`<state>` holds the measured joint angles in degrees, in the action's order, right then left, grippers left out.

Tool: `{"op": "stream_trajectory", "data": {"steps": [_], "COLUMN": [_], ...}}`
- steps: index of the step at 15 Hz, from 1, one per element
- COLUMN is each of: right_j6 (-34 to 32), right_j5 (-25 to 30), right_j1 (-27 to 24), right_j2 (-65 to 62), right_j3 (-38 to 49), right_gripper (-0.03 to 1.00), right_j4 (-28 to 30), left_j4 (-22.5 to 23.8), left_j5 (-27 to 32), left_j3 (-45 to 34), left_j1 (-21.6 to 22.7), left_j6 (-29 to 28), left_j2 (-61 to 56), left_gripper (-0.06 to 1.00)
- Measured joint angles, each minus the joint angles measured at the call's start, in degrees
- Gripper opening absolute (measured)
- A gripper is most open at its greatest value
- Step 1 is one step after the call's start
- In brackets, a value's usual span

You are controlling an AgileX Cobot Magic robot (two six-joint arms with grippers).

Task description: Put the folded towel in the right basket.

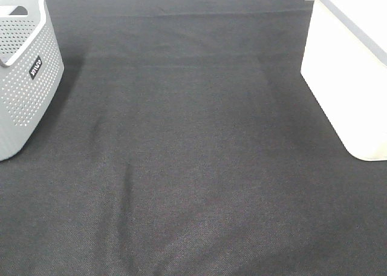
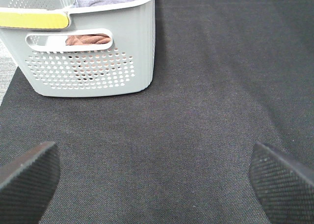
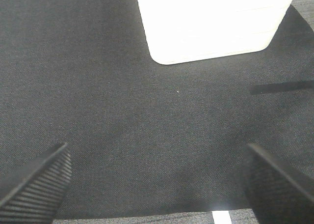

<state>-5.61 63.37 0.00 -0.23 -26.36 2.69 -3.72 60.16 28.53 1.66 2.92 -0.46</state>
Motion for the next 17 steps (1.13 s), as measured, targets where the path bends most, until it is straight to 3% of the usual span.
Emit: {"op": "stream_trajectory", "data": {"steps": [17], "right_j6": [0.0], "right_j5": [0.0], "right_j1": [0.0], "right_j2": [0.0], "right_j3": [0.0], "right_gripper": [0.91], "right_j4": [-0.1], "left_j4": [0.0], "left_j5": [0.0], "left_j3": [0.0], "left_j1": [0.0], "left_j6": [0.0], "left_j2": [0.0], "left_gripper": [0.97]}}
